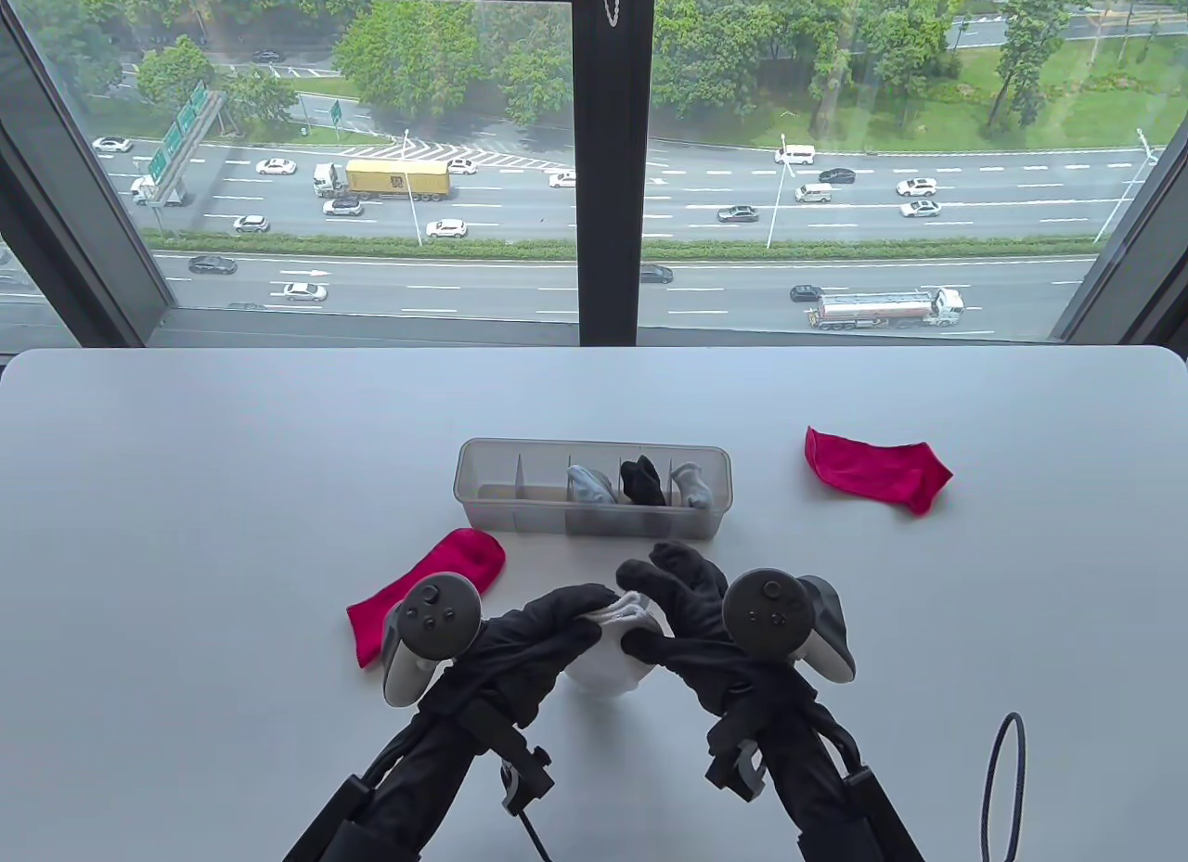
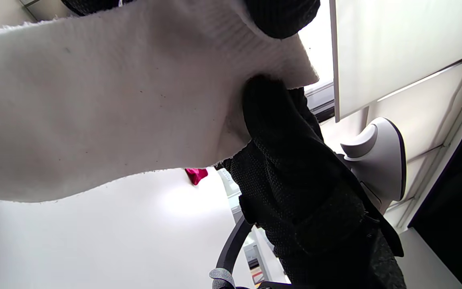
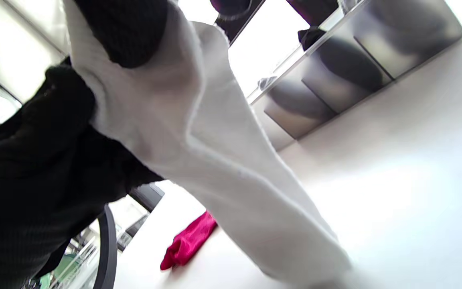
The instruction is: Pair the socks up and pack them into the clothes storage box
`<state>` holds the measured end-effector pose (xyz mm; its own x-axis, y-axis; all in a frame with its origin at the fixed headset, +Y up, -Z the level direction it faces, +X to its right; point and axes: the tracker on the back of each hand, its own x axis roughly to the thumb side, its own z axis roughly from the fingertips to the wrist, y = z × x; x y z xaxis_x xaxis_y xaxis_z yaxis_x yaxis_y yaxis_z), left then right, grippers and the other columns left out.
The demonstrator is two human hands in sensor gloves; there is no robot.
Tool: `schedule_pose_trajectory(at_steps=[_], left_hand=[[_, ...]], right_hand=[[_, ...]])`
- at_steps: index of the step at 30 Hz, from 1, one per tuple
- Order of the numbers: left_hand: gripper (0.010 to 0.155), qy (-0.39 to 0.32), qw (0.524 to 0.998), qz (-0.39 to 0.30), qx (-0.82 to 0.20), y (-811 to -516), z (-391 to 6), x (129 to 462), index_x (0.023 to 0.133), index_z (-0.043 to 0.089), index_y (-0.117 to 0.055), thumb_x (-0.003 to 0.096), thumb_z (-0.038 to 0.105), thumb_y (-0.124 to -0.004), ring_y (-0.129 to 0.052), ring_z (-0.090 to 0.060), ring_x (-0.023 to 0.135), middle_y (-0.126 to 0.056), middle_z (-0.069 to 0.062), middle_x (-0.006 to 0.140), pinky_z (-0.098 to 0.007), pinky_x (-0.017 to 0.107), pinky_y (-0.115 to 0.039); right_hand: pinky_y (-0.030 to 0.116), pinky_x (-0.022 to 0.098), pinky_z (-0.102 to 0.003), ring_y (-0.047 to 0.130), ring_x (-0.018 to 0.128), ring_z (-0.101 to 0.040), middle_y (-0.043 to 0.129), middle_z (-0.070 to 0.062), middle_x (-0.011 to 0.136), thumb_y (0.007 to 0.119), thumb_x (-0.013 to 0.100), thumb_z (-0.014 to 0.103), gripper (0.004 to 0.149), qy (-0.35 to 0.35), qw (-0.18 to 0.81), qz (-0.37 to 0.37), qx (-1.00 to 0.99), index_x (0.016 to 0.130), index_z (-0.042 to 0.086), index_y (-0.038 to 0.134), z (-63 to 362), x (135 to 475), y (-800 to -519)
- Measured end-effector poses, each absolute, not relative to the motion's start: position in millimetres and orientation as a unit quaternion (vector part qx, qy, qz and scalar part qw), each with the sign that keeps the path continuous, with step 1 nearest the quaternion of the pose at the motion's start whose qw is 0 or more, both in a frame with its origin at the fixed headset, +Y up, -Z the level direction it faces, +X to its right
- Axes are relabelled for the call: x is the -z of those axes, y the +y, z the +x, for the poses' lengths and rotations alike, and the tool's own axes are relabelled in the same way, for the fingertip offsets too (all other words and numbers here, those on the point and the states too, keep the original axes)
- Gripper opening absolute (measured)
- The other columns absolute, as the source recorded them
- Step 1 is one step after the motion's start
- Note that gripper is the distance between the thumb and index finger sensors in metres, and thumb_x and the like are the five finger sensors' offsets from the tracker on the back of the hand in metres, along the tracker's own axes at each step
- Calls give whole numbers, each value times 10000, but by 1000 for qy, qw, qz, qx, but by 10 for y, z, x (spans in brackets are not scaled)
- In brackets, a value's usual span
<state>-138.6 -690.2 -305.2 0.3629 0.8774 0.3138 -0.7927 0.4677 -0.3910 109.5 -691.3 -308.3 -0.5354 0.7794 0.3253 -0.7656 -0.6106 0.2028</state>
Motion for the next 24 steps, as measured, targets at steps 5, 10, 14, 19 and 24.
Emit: schedule_pose_trajectory(at_steps=[5, 10, 14, 19, 24], left_hand=[[629, -268, 817, -112, -497, -6922, -1405, 3061, 1082, 110, -529, 563, 403, -731, -672, -539, 990, -655, -262, 1109, -697, 700, -574], [490, -223, 871, -32, -437, -6821, -1411, 3033, 1035, 150, -650, 572, 295, -722, -678, -502, 996, -653, -214, 1114, -692, 708, -569], [445, -257, 824, -76, -500, -6728, -1516, 3053, 980, 70, -752, 592, 276, -677, -847, -482, 867, -834, -234, 983, -641, 650, -692], [453, -268, 739, -231, -573, -6730, -1576, 3125, 987, 28, -717, 603, 253, -628, -1021, -357, 560, -977, -184, 708, -542, 475, -842], [455, -182, 805, -302, -477, -7140, -1513, 3191, 986, 11, -700, 609, 252, -615, -1032, -343, 487, -989, -172, 649, -533, 428, -849]], right_hand=[[697, 698, -531, 948, 729, -236, 908, -56, 824, 742, 582, 329, 437, -31, 403, 198, -893, 984, 202, 629, 1054, 3029, -6851], [701, 696, -519, 941, 705, -226, 890, -75, 839, 762, 574, 296, 456, -18, 405, 238, -883, 999, 207, 622, 942, 2972, -6739], [707, 698, -516, 942, 731, -218, 864, -91, 907, 760, 583, 252, 467, -23, 387, 254, -886, 1024, 207, 611, 993, 2969, -6660], [791, 636, -462, 1007, 576, -149, 922, -141, 836, 760, 585, 225, 452, 51, 478, 291, -827, 1017, 139, 660, 1019, 2958, -6543], [793, 631, -459, 1000, 533, -136, 926, -166, 820, 762, 587, 214, 453, 153, 419, 214, -869, 1020, 123, 666, 977, 3091, -6924]])
